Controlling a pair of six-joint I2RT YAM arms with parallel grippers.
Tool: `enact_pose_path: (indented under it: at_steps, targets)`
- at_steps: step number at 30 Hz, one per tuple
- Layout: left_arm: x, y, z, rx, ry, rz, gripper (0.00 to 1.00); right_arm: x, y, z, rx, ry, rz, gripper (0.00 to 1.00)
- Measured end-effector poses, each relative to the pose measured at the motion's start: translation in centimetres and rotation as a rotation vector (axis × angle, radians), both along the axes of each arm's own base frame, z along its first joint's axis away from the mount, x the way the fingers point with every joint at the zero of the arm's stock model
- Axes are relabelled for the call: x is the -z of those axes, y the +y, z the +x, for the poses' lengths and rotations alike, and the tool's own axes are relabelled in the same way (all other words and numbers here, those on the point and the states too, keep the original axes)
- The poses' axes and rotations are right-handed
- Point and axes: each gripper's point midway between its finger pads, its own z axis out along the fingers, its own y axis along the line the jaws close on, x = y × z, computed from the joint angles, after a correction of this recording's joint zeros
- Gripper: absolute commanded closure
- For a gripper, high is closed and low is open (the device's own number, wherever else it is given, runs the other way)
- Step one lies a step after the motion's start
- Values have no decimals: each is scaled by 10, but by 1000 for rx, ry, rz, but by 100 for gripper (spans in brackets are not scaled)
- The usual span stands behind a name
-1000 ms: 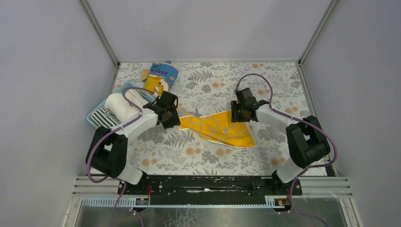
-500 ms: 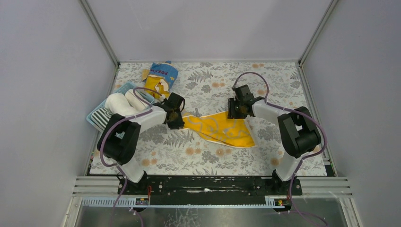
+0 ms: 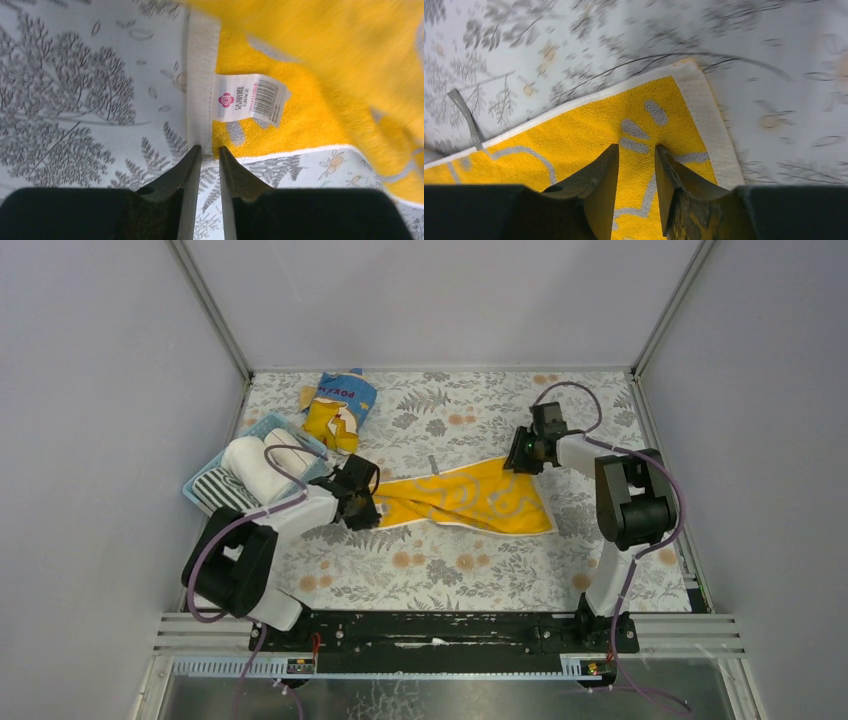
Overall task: Roll the towels
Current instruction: Flatten out the towel at the center of the board.
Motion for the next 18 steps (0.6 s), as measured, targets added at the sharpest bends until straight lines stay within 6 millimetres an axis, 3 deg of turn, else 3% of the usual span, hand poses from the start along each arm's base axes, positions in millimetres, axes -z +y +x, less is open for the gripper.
enact_pose_path:
  at_steps: [7,12,15,18]
  targets:
    - [0,5,-32,-42,47,-51,83,-1,-45,19,131,2,17,57]
    - [-1,15,-64,-81,114,-58,81,-2,-51,23,139,-2,5,55]
    - [-4,22,-82,-113,148,-50,71,-2,-52,22,135,5,-9,53]
    - [-9,28,-87,-139,153,-32,63,-4,-52,20,122,4,-12,50]
